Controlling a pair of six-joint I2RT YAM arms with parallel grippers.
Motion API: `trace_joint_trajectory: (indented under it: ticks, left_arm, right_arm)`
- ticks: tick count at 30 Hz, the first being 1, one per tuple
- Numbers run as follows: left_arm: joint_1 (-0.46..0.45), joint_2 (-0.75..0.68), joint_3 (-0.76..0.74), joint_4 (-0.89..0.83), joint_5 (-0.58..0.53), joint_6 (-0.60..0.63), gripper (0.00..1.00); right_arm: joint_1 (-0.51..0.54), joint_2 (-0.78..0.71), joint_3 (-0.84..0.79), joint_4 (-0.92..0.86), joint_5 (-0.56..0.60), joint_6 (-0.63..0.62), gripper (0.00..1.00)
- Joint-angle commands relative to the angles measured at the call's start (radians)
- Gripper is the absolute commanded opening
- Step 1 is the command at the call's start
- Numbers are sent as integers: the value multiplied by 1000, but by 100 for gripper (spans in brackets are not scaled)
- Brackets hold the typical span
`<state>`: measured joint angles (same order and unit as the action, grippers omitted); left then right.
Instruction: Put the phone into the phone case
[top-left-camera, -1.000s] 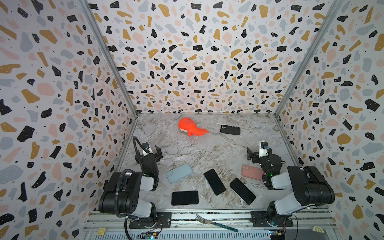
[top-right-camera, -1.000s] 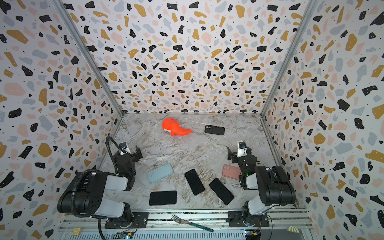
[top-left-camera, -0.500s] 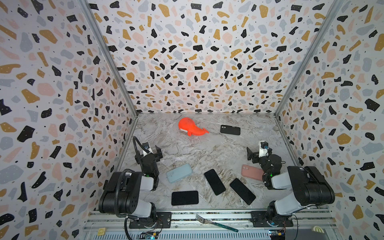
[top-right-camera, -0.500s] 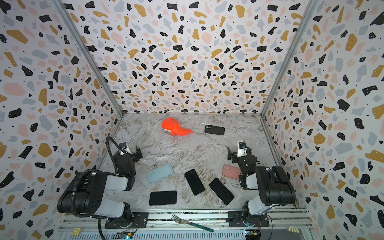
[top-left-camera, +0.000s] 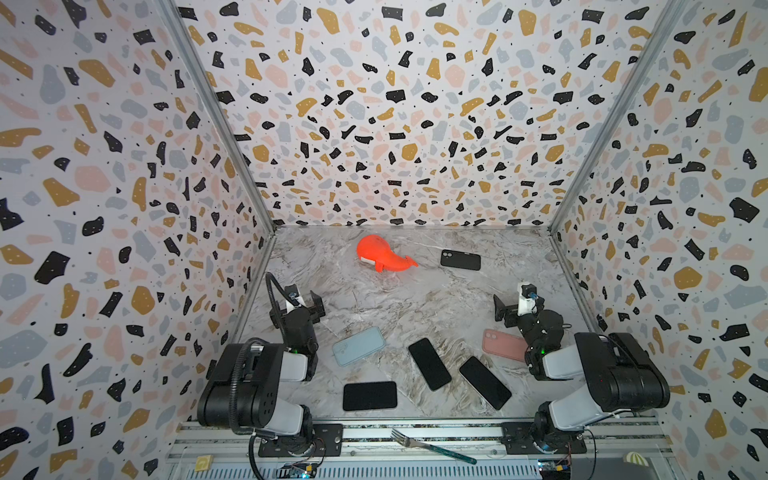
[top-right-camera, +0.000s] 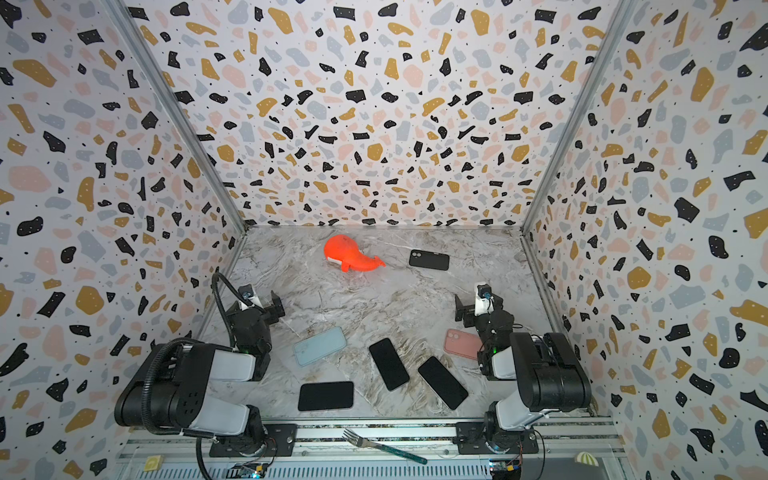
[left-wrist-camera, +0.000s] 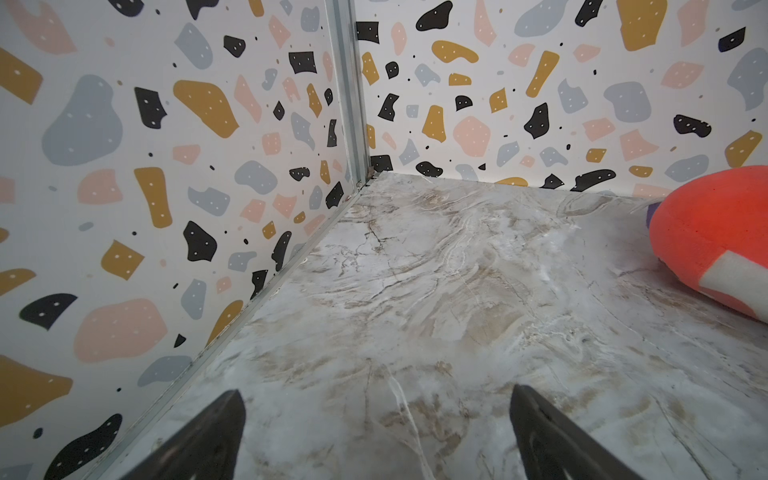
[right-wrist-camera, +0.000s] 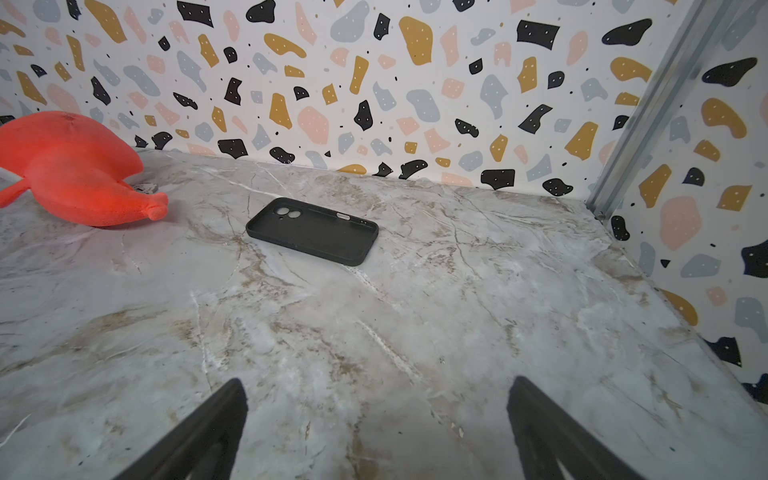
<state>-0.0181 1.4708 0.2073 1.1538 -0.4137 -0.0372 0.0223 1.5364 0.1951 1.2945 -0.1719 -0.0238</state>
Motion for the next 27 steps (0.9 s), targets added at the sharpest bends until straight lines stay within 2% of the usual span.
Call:
trace_joint_trajectory:
  ticks: [1, 23, 25, 27]
  left_arm:
    - [-5, -16, 4, 53, -21, 0, 100]
    - [-16, -16, 1, 61, -46, 5, 100]
    - [-16, -26, 4, 48, -16, 16, 100]
    - [-17, -48, 29, -13, 60, 53, 100]
  right_arm:
    - [0, -20, 3, 10, 6, 3, 99]
    - [4, -22, 1, 10, 15, 0, 99]
    - [8, -24, 0, 14, 18, -2, 99]
    - [9, -28, -3, 18, 21, -2, 99]
